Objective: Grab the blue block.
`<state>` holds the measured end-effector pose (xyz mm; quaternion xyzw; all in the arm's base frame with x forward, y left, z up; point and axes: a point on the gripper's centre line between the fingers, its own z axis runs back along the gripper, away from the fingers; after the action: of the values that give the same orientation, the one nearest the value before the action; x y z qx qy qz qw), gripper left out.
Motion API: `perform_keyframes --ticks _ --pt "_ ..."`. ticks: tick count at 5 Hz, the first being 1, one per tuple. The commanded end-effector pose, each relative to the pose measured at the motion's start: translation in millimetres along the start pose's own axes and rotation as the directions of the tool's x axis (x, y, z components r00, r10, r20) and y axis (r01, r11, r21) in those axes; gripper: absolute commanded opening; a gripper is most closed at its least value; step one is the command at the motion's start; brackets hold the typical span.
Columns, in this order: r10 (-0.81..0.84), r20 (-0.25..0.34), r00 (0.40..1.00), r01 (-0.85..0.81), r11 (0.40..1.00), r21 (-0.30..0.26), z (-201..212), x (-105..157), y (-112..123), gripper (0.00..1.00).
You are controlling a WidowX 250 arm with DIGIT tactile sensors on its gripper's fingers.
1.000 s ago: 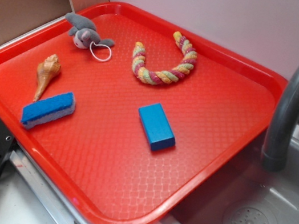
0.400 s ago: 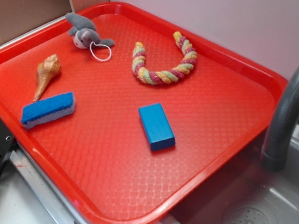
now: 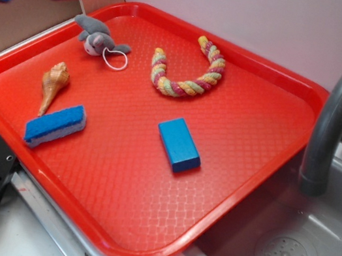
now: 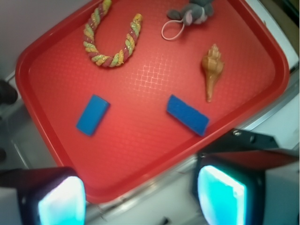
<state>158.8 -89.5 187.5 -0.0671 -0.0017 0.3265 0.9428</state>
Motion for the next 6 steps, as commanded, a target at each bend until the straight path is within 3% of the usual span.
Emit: perform_keyframes --ticks 1,3,4,6 --pt "0.345 0.013 0.939 -0.345 0.939 -0.009 -28.1 22.8 -38.9 1.0" --pt "0.437 0.093 0.895 -0.441 0.897 0.025 -87.1 42.1 -58.6 1.0" --pt "0.422 0.177 0.889 -0.437 0.898 0.052 -110.2 49.3 -62.0 1.0" --pt "0.377 0.236 0.896 -0.409 0.907 0.105 -141.4 48.3 -51.3 1.0"
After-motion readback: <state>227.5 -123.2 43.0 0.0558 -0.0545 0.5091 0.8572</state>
